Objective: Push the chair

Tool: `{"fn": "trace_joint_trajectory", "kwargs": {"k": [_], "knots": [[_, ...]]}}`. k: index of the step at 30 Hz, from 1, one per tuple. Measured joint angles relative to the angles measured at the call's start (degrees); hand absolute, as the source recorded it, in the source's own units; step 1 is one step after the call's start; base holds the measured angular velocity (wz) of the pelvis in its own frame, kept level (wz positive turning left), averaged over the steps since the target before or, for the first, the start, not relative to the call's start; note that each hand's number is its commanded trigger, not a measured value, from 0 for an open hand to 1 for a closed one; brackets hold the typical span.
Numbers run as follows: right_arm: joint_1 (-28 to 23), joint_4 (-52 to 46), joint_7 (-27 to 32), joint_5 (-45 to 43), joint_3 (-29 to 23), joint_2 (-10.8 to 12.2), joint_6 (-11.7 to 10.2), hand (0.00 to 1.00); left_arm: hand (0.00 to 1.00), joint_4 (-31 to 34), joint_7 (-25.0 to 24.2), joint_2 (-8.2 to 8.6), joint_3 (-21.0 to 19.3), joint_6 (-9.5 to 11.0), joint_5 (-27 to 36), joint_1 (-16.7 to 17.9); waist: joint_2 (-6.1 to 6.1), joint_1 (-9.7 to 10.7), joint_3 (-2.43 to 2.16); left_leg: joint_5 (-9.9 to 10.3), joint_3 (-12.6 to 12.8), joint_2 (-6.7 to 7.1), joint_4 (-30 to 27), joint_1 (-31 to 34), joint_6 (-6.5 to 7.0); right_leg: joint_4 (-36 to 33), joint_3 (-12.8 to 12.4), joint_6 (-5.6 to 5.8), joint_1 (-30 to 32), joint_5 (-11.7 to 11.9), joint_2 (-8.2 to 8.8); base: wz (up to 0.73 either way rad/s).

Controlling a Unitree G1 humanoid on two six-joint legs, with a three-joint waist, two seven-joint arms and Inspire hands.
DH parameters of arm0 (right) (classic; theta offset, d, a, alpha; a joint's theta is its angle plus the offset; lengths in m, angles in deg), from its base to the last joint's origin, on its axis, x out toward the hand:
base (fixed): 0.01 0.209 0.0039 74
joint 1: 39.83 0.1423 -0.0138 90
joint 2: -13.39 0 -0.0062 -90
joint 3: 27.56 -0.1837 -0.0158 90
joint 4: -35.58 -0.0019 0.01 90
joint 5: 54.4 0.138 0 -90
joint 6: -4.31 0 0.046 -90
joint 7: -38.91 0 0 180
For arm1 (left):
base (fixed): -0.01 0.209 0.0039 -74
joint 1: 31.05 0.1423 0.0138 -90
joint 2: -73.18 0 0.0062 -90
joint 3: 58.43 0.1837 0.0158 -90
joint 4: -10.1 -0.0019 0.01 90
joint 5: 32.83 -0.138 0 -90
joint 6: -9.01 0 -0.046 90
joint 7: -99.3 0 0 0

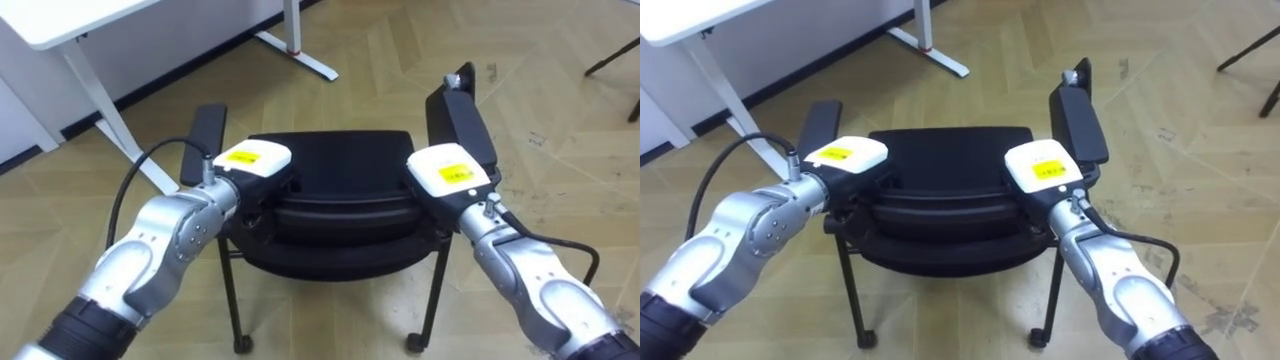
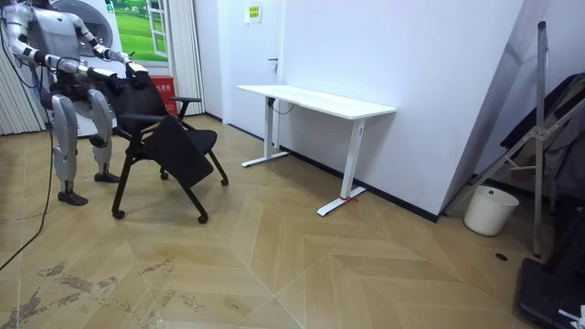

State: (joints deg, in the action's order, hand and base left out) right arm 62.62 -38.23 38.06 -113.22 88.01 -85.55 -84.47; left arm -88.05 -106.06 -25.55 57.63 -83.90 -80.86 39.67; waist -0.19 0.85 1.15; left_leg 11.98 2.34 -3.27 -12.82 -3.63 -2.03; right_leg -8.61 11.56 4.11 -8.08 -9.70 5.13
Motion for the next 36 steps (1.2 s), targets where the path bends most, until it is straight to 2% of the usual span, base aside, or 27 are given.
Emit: {"fn": "trace_joint_trajectory", "kwargs": {"k": [3, 6, 7, 9, 11, 12, 14, 15, 16, 17, 18, 19, 20, 21, 22, 23, 24, 25, 27, 28, 29, 30, 31, 32, 34, 35, 36], "knots": [[0.1, 0.4, 0.8, 0.3, -0.3, 0.1, -0.4, 1.00, 1.00, 0.0, 0.3, 0.21, -0.7, 0.6, -0.5, 0.0, -0.40, -0.1, 0.53, 0.0, 0.6, -0.19, -1.0, 0.6, -0.05, -0.2, 0.0, 0.00, 0.2, 0.0, -0.02, 0.00], [0.2, 1.2, 0.8, 0.2, -0.4, 0.1, -0.9, 1.00, 1.00, -1.2, 1.5, 0.76, -0.8, 0.9, -0.5, 0.0, -0.67, -0.3, 0.65, 0.2, 1.2, -0.50, -3.3, 1.3, -0.36, -0.4, 0.8, -0.43, 0.1, -0.3, -0.02, 0.01], [0.1, 1.4, 0.8, 0.2, -0.4, 0.2, -1.1, 1.00, 1.00, -1.7, 1.5, 0.85, -0.8, 1.2, -0.5, 0.0, -0.82, -0.7, 0.70, 0.4, 2.4, -0.96, -4.8, 1.6, -0.68, -1.5, 1.4, -0.91, 0.2, -1.1, -0.06, 0.04], [-0.2, 1.9, 0.8, 0.3, -0.3, 0.6, -1.5, 1.00, 1.00, -2.6, 1.5, 0.88, -0.8, 1.7, -0.9, 0.0, -1.07, -0.8, 0.80, 0.8, 2.4, -1.46, -8.1, 2.5, -1.25, -3.6, 1.7, -1.34, 0.1, -2.6, -0.10, 0.11], [-0.1, 3.2, 0.8, 0.2, -0.2, 1.4, -2.0, 1.00, 1.00, -4.4, 1.5, 1.61, -1.2, 2.1, -1.1, -0.1, -1.48, -0.8, 0.75, 1.0, 3.7, -2.34, -12.7, 3.7, -1.41, -6.6, 2.8, -2.04, 0.1, -4.6, -0.10, 0.22], [-0.1, 3.7, 0.8, 0.2, -0.2, 1.9, -2.2, 1.00, 1.00, -4.9, 1.5, 1.97, -1.4, 2.0, -1.4, -0.1, -1.99, -0.9, 0.63, 1.0, 5.0, -3.32, -17.3, 5.6, -1.42, -8.2, 3.2, -2.66, 0.1, -6.5, -0.17, 0.27], [-0.1, 4.4, 0.5, 0.4, -0.2, 2.1, -3.1, 1.00, 1.00, -5.4, 1.2, 1.74, -1.4, 1.9, -1.7, -0.3, -1.64, -0.9, 0.53, 0.5, 5.7, -6.90, -28.3, 10.6, -1.09, -10.9, 4.9, -4.49, 0.0, -9.6, -1.81, 0.32], [-0.2, 4.5, 0.5, 0.4, -0.1, 2.3, -3.1, 1.00, 1.00, -5.4, 1.1, 1.69, -1.3, 1.9, -1.7, -0.3, -1.61, -0.7, 0.54, 0.0, 5.7, -7.76, -30.5, 11.5, -0.99, -11.8, 5.3, -4.93, -0.1, -10.1, -2.22, 0.32], [-0.3, 4.6, 0.5, 0.5, 0.1, 2.4, -3.1, 1.00, 1.00, -5.7, 1.0, 1.66, -1.2, 1.7, -1.7, -0.3, -1.54, -0.7, 0.59, -1.5, 5.7, -9.18, -34.2, 13.1, -0.59, -12.9, 5.6, -5.78, -0.6, -11.2, -2.48, 0.22], [-0.3, 5.2, 0.5, 0.5, 0.3, 2.6, -3.1, 1.00, 1.00, -7.0, 1.2, 1.90, -1.2, 1.7, -1.6, -0.3, -1.56, -0.9, 0.73, -4.1, 5.6, -9.73, -37.7, 14.5, 0.52, -13.3, 5.4, -6.46, -1.5, -11.7, -2.74, 0.18], [-0.2, 5.5, 0.6, 0.6, 0.5, 2.6, -3.1, 1.00, 1.00, -7.7, 1.3, 2.21, -1.2, 1.8, -1.5, -0.3, -1.90, -1.0, 1.04, -4.5, 5.4, -9.60, -38.9, 15.9, 1.18, -13.4, 4.9, -6.93, -2.2, -12.0, -2.75, 0.29], [-0.3, 5.2, 0.6, 0.6, 0.5, 2.0, -3.1, 1.00, 1.00, -8.5, 1.5, 3.03, -1.1, 2.1, -1.4, -0.3, -1.54, -0.7, 0.52, -2.4, 5.9, -7.58, -38.5, 18.3, 1.75, -13.6, 4.1, -7.47, -2.0, -12.4, -2.71, 0.34], [-0.3, 4.9, 0.6, 0.6, 0.6, 1.4, -3.1, 1.00, 1.00, -8.7, 1.8, 3.64, -1.1, 2.1, -1.4, -0.3, -1.23, -0.2, 0.54, -1.5, 7.1, -6.54, -37.4, 19.4, 1.99, -13.8, 4.0, -7.50, -1.8, -12.4, -2.69, 0.25], [-0.2, 4.3, 0.8, 0.5, 0.5, 0.1, -3.2, 1.00, 1.00, -8.7, 2.2, 4.25, -1.0, 2.1, -1.3, -0.2, -0.72, 0.0, 0.56, -0.9, 9.6, -4.54, -32.7, 20.3, 1.97, -14.0, 3.3, -7.57, -1.0, -12.5, -2.59, -0.25], [-0.4, 3.9, 1.1, 0.2, 0.5, -0.6, -3.2, 1.00, 1.00, -8.5, 2.1, 4.26, -1.1, 2.5, -1.0, -0.2, -0.20, -1.1, 0.41, -1.3, 11.4, -2.56, -26.0, 20.0, 1.83, -14.1, 2.5, -7.83, -0.6, -12.8, -2.64, -0.47], [-0.6, 3.6, 1.3, 0.3, 0.5, -0.8, -3.2, 1.00, 1.00, -8.3, 1.9, 4.26, -1.1, 2.7, -1.0, -0.2, 0.03, -1.7, 0.29, -1.6, 11.9, -1.67, -22.6, 19.6, 1.86, -14.1, 2.2, -7.91, -0.6, -13.0, -2.76, -0.53], [-1.3, 3.1, 1.7, 0.3, 0.1, -1.0, -3.2, 1.00, 1.00, -7.6, 1.2, 4.11, -1.1, 2.8, -0.9, -0.2, 0.22, -2.4, 0.21, -2.2, 11.7, 0.10, -16.8, 18.8, 2.64, -14.2, 1.9, -7.87, -0.9, -13.6, -3.11, -0.33], [-2.2, 2.6, 2.2, 0.3, 0.0, -1.0, -3.2, 1.00, 1.00, -7.2, 0.7, 3.86, -1.1, 2.9, -0.9, -0.1, -0.01, -2.9, -0.36, -3.6, 11.0, 1.41, -14.7, 18.3, 4.71, -14.3, 1.3, -7.57, -1.3, -14.3, -3.09, -0.29], [-2.8, 2.1, 2.8, 0.3, 0.0, -0.7, -3.2, 1.00, 1.00, -6.4, -0.2, 2.94, -1.0, 3.0, 0.1, 0.0, -0.58, -2.5, -0.87, -4.5, 11.0, 3.27, -13.2, 16.7, 6.44, -14.5, 0.7, -6.53, -2.2, -15.0, -1.90, -0.16], [-2.9, 1.3, 3.4, 0.3, 0.0, -1.1, -3.1, 1.00, 1.00, -5.9, -0.2, 2.31, -1.0, 3.3, 0.4, -0.1, -0.94, -2.4, -0.69, -4.0, 11.2, 4.41, -13.2, 16.3, 7.51, -16.6, 0.7, -5.44, -1.7, -15.6, -0.68, -0.06], [-2.9, 0.9, 3.7, 0.3, 0.0, -1.3, -3.0, 1.00, 1.00, -5.7, 0.0, 2.32, -1.0, 3.2, 0.5, -0.1, -0.90, -2.4, -0.68, -3.7, 11.3, 4.86, -13.3, 16.1, 7.99, -18.9, 0.9, -4.94, -0.9, -15.9, 0.08, -0.14], [-2.8, 0.4, 4.1, 0.3, 0.0, -1.5, -2.6, 1.00, 1.00, -5.7, 0.3, 2.38, -1.0, 3.2, 0.5, -0.5, -0.69, -2.3, -0.60, -3.1, 11.5, 5.27, -13.7, 15.9, 8.84, -26.2, 1.8, -4.05, 2.3, -15.5, 1.84, -0.10], [-2.8, 0.5, 4.6, 0.3, 0.0, -1.5, -2.6, 1.00, 1.00, -5.6, 0.2, 2.27, -0.8, 3.2, 0.6, -0.7, -0.67, -1.5, -0.60, -2.1, 11.6, 5.69, -14.1, 15.4, 9.53, -34.8, 2.4, -1.95, 5.7, -13.2, 3.99, 0.00], [-2.8, 0.6, 4.6, 0.3, 0.0, -1.5, -2.6, 1.00, 1.00, -5.6, 0.3, 2.23, -0.7, 3.2, 0.7, -0.7, -0.70, -0.9, -0.56, -1.8, 11.5, 6.00, -14.1, 14.8, 9.85, -38.4, 2.6, -1.56, 7.2, -11.4, 4.96, 0.16], [-3.0, 1.5, 5.2, 0.4, 0.0, -1.5, -3.1, 1.00, 1.00, -5.8, 0.4, 2.21, -0.1, 3.1, 0.8, -0.7, 0.08, 0.5, -0.05, 0.2, 11.3, 6.17, -14.0, 12.3, 10.44, -49.3, 2.0, -1.64, 11.7, -1.5, 6.93, 0.01], [-3.1, 1.8, 5.4, 0.4, 0.0, -1.5, -3.2, 1.00, 1.00, -5.8, 0.4, 2.19, 0.0, 3.1, 0.9, -0.7, 0.34, 0.7, 0.12, 0.7, 11.2, 6.11, -13.9, 11.7, 10.58, -50.8, 1.4, -1.62, 12.7, 0.6, 6.97, -0.16], [-3.4, 1.9, 5.9, 0.5, 0.0, -1.6, -3.3, 1.00, 1.00, -5.9, 0.9, 2.10, 0.3, 3.1, 1.0, -0.7, 0.91, 1.2, 0.32, 1.5, 11.2, 6.00, -13.9, 11.0, 10.91, -53.2, 0.9, -1.00, 14.3, 2.6, 7.06, -0.08]]}}
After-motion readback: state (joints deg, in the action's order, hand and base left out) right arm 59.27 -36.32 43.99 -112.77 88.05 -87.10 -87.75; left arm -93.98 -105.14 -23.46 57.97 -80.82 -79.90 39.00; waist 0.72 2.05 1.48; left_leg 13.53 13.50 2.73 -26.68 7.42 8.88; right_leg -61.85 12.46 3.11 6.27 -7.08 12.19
